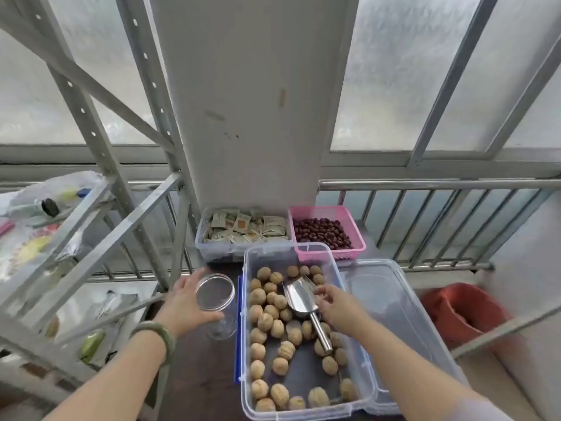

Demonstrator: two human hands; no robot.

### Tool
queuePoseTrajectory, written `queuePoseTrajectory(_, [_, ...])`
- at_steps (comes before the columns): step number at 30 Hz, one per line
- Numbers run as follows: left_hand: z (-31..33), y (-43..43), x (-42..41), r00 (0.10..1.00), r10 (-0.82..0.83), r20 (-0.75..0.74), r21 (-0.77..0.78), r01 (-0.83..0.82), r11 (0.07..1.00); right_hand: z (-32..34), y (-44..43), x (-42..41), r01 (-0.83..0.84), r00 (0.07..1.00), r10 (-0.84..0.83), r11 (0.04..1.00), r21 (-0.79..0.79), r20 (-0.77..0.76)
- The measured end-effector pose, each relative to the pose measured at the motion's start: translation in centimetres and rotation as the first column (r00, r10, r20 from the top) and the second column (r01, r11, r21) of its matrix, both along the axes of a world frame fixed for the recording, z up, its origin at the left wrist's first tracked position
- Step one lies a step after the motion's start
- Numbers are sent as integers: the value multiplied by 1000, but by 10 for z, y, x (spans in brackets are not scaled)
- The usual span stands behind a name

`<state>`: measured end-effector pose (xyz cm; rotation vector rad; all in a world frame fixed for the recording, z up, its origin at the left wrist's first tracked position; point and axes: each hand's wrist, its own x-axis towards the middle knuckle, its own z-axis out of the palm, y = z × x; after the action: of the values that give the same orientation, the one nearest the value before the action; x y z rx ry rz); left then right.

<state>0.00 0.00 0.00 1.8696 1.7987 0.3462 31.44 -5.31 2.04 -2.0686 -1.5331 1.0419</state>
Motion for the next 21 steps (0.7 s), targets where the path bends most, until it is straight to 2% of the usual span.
queuePoseTrajectory(3, [-13, 12, -5, 998, -25, 49, -32, 26, 999, -22, 9, -2, 17, 987, -8, 998, -58, 158])
queuePoseTrajectory(7, [-32, 14, -6, 965, 11, 263, -65, 7, 998, -45, 3, -10, 33, 963, 21, 979, -199, 268])
queuePoseTrajectory(10, [-40, 15, -6, 940, 54, 337, -70, -32, 997, -54, 2, -18, 16, 946, 63, 971, -239, 319])
queuePoseTrajectory(14, [-40, 16, -5, 952, 53, 301, -53, -39, 998, -60, 4, -21, -6, 933, 126, 942, -336, 338])
queuePoseTrajectory(17, [-32, 15, -5, 968, 15, 252, 0, -15, 1000, -59, 8, -18, 46, 947, 78, 928, -369, 313])
queuePoseTrajectory(19, [-27, 14, -5, 982, -14, 188, 40, 6, 999, -51, 7, -16, 17, 935, 124, 920, -391, 333])
queuePoseTrajectory(21, [-22, 12, -5, 990, -36, 136, 56, 29, 998, -44, 9, -12, -80, 879, 258, 909, -410, 401])
